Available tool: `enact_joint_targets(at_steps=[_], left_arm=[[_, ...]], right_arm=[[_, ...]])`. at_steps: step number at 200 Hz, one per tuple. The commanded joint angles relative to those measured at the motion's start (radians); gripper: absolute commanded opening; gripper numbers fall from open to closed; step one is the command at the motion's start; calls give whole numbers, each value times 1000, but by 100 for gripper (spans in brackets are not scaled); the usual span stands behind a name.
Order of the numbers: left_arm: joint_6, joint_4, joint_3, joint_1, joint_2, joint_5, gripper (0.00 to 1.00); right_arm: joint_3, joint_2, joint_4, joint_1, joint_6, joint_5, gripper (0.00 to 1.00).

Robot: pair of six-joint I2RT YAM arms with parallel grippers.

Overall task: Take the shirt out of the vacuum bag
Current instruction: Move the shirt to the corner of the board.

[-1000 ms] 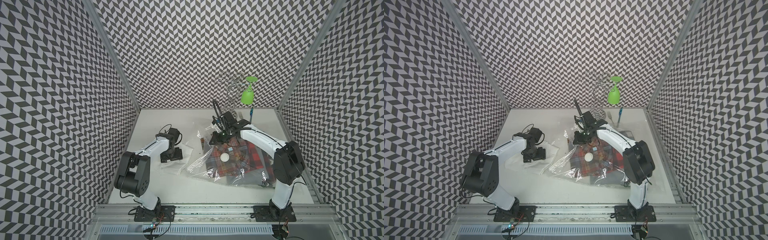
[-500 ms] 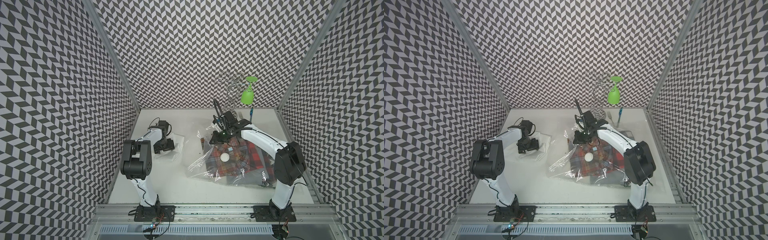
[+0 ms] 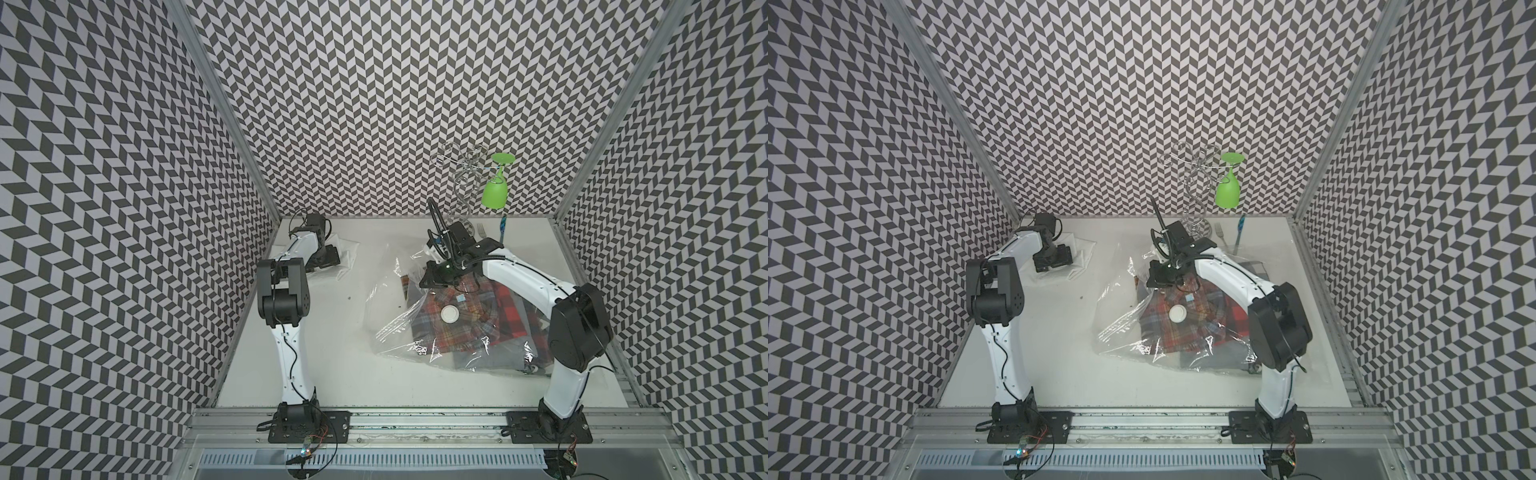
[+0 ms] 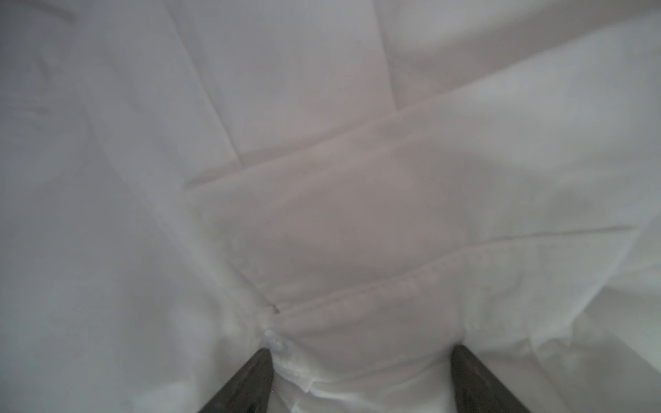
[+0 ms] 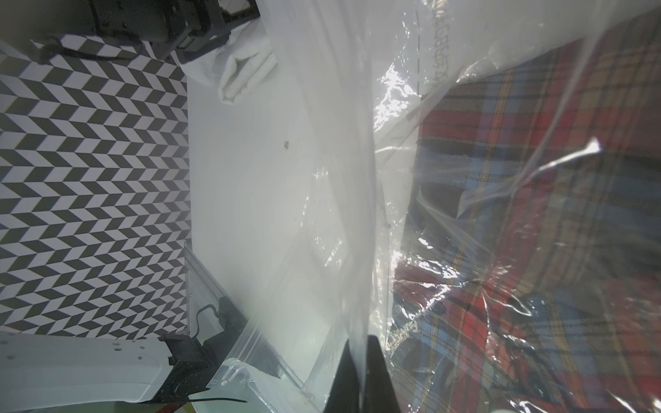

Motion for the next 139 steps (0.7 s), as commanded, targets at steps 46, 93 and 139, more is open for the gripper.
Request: enact_joint_targets(at_steps=[46, 93, 139], left_arm=[[-68, -40, 122, -41, 202, 141, 80], [-132, -36, 177, -47, 213, 210, 80], [-179, -38, 130, -54, 5, 230, 83]], right_arm=[[23, -20, 27, -6, 22, 22, 0], [19, -27, 26, -6, 19, 24, 0], [26, -54, 39, -1, 12, 6, 0]])
